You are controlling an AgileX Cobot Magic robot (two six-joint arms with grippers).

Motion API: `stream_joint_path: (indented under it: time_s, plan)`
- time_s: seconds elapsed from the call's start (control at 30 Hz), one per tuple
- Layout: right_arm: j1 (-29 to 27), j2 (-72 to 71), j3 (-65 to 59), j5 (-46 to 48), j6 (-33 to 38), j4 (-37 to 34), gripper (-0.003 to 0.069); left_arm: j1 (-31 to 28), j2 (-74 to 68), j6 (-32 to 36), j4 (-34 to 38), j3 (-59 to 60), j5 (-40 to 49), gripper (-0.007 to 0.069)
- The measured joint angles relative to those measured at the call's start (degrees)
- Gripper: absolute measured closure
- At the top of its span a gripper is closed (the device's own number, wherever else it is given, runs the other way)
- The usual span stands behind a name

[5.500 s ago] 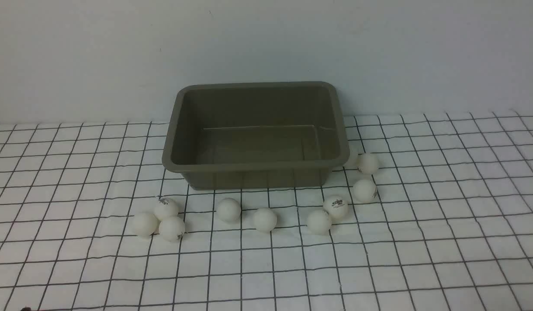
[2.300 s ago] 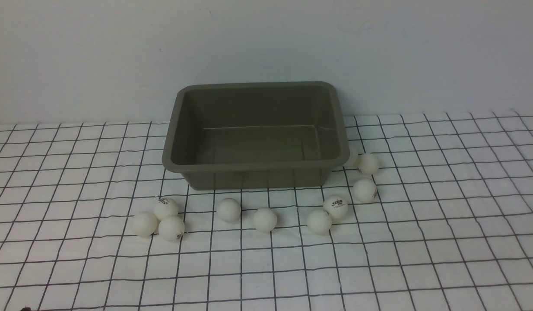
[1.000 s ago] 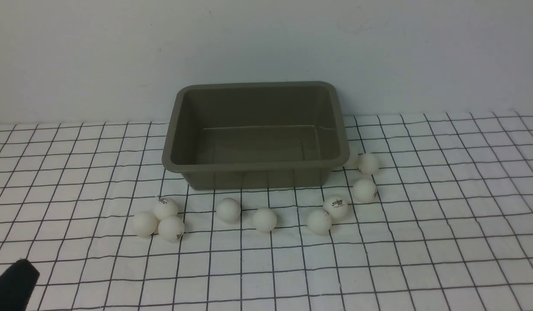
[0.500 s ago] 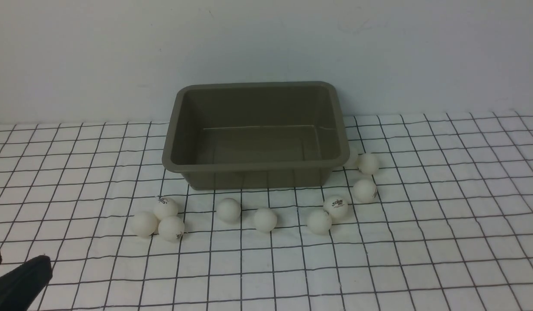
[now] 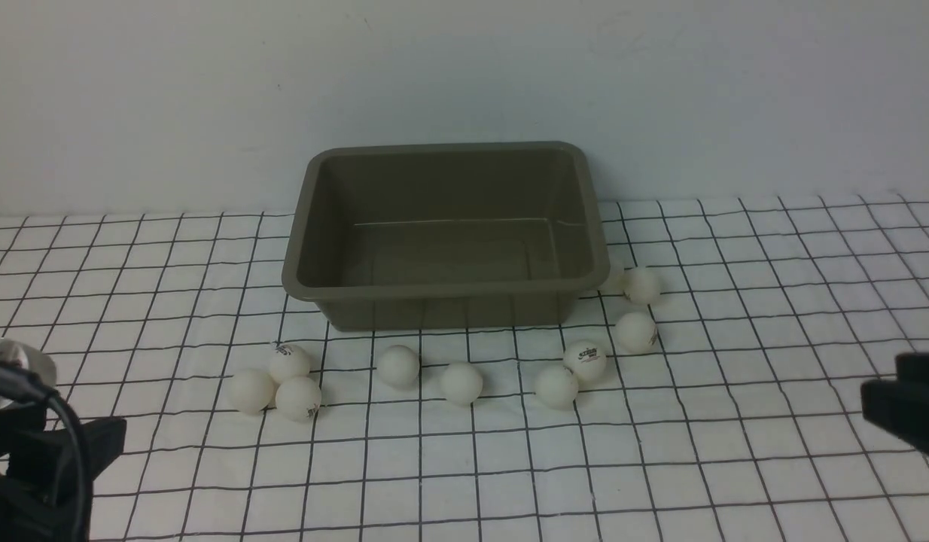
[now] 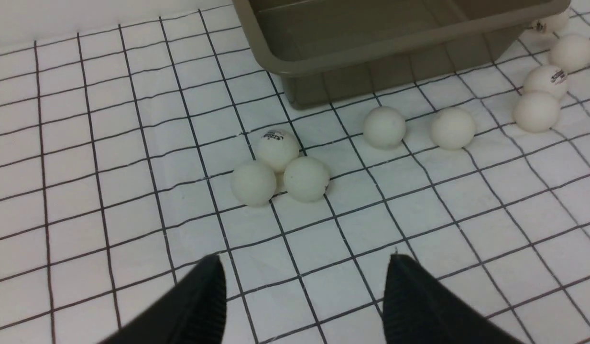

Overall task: Put the table tennis balls into the box on the white checkered tablecloth.
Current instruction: 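Reach for and grasp a ping pong ball on the table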

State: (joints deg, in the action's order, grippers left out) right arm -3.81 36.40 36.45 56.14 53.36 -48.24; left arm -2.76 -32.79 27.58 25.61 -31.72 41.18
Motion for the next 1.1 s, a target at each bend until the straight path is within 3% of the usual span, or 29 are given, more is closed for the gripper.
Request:
stream_joint_path:
  time_s: [0.37, 0.53, 0.73, 1.1]
  plan:
    - [0.3, 25.3, 8.7, 0.2, 9.3, 0.9, 0.04, 0.0, -4.0, 5.0, -0.1, 0.0, -1.3, 0.022]
    - [4.9, 32.9, 8.7, -2.9, 12.1, 1.5, 0.0396, 0.0, -4.0, 5.3, 0.1, 0.0, -2.6, 0.022]
    - [10.5, 41.0, 9.1, -11.5, 10.2, 2.2, 0.0392, 0.0, -4.1, 5.3, 0.1, 0.0, -2.6, 0.022]
    - [10.9, 55.4, 23.6, -11.4, 2.9, 2.2, 0.0337, 0.0, -4.1, 5.3, 0.1, 0.0, -2.6, 0.022]
